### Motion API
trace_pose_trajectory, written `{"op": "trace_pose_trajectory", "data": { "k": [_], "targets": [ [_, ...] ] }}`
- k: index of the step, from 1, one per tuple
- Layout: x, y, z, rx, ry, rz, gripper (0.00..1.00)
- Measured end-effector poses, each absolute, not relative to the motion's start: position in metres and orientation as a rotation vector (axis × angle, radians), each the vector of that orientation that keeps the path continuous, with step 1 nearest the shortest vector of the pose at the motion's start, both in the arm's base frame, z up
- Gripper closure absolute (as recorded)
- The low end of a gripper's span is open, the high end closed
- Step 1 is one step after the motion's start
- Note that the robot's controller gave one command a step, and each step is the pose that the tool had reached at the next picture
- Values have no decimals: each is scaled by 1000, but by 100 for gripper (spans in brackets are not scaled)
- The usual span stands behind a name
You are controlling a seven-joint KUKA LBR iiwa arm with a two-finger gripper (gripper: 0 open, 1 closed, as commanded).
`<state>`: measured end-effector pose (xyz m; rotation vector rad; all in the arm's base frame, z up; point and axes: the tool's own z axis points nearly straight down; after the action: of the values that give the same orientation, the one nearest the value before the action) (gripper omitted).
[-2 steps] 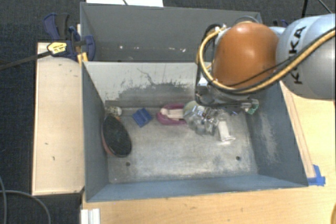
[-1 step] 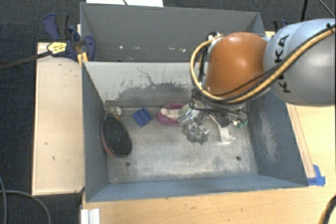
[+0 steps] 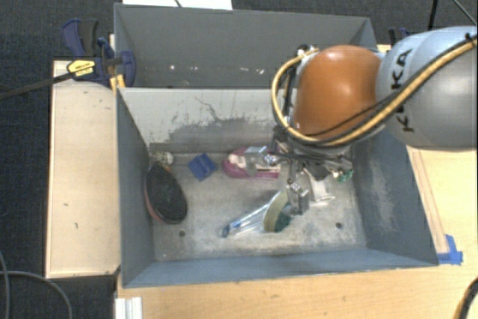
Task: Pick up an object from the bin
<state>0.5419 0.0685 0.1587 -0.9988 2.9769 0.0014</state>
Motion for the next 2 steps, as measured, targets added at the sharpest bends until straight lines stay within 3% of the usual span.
{"op": "trace_pose_trajectory", "data": {
  "k": [1, 2],
  "targets": [
    [534, 55, 66, -1131, 2937, 4, 0],
    [536, 56, 70, -1125, 2931, 2, 100]
  ]
}}
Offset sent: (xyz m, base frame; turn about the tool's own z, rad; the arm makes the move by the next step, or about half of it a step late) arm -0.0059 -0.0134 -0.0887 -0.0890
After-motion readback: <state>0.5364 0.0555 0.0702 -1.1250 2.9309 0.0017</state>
